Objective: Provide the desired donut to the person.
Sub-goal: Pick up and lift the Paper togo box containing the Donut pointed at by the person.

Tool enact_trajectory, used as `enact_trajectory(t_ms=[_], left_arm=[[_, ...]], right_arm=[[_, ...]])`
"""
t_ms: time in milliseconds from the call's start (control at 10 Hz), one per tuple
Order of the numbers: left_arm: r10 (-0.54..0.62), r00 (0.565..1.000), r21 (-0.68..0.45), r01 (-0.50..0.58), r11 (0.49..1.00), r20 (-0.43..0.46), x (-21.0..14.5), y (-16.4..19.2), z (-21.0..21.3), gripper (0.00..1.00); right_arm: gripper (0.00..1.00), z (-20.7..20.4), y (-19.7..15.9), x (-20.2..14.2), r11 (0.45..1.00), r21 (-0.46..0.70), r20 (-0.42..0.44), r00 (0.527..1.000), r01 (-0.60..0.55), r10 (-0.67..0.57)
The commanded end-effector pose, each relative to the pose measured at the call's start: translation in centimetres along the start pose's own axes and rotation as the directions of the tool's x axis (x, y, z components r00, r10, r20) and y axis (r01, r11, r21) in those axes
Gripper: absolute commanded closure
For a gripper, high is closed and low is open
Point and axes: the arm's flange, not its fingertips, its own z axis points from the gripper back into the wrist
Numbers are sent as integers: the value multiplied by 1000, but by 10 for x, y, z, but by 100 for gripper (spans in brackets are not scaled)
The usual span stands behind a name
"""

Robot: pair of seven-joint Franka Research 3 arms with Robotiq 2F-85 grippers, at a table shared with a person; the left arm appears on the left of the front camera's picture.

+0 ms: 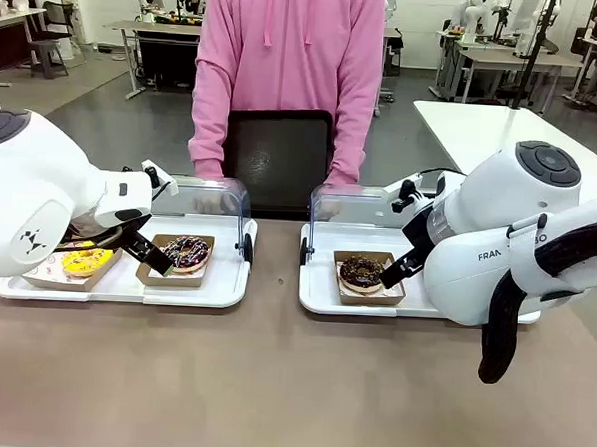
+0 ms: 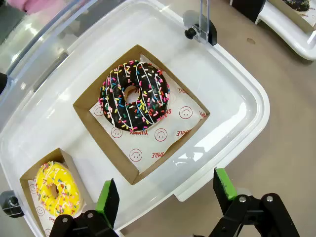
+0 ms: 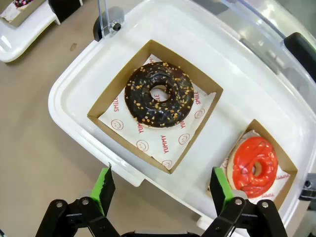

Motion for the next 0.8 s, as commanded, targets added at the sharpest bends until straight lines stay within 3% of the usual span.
enact_trajectory(t_ms=[0, 700], left_arm=[[0, 1000, 0, 0, 1000, 0, 0, 0, 0, 0], [0, 1000, 0, 0, 1000, 0, 0, 0, 0, 0]], right_arm=[[0, 0, 0, 0, 1000, 0, 0, 1000, 0, 0], [0, 0, 0, 0, 1000, 0, 0, 1000, 0, 0]])
